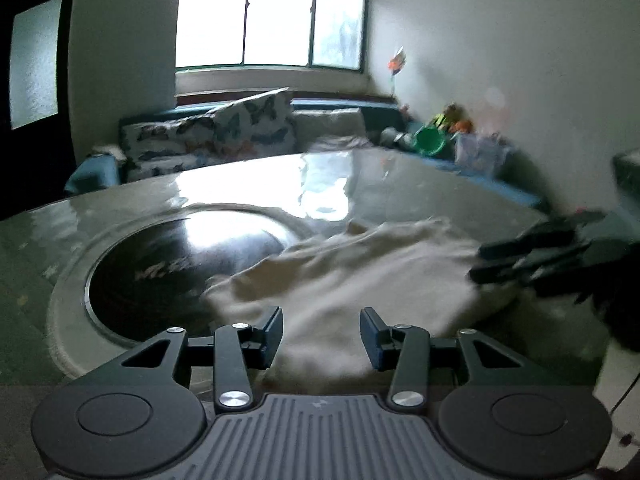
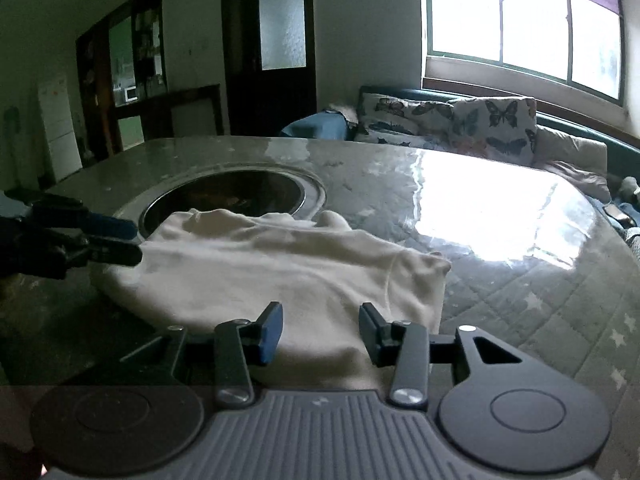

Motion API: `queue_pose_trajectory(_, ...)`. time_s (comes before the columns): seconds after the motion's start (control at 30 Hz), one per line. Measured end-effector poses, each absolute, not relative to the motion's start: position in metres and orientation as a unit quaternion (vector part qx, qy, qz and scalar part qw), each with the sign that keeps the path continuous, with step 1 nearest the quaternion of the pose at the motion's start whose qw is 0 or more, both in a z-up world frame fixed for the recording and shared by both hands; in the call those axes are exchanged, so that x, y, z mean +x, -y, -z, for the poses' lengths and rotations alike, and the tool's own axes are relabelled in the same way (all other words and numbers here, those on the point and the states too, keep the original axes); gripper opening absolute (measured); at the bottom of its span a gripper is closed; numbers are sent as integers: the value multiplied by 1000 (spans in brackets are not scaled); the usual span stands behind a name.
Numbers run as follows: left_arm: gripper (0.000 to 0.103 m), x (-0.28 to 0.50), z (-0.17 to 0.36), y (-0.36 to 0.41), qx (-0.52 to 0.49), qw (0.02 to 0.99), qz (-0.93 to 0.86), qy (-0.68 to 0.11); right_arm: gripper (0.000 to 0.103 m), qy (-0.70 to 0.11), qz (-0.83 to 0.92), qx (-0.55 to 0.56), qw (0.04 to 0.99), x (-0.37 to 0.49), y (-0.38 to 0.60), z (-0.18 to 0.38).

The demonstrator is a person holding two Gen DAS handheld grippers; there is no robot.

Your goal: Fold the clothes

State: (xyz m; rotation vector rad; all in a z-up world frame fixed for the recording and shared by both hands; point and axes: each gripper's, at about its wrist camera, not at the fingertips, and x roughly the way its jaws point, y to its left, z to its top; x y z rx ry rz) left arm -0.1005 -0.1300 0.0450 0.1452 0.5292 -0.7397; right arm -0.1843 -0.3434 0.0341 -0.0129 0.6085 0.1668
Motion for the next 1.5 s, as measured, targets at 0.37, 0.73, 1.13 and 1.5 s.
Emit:
queue_pose_trajectory(0.37, 44, -112, -30, 121, 61, 892, 353, -275, 49, -287, -82, 9, 954, -195, 347, -35)
queue_pose_trajectory(0.73, 44, -115, -33, 116, 47, 896, 350, -270, 50, -290, -79, 17, 954, -198, 351, -31)
queue_pose_trajectory(1.13, 44, -111, -19, 114, 42, 890, 344, -295, 53, -285, -97, 9, 954, -194, 339, -34)
queue_pose_trajectory(1.5, 45, -112, -21, 113, 33, 886, 351, -301, 55, -294, -91, 0, 952, -194, 334, -27)
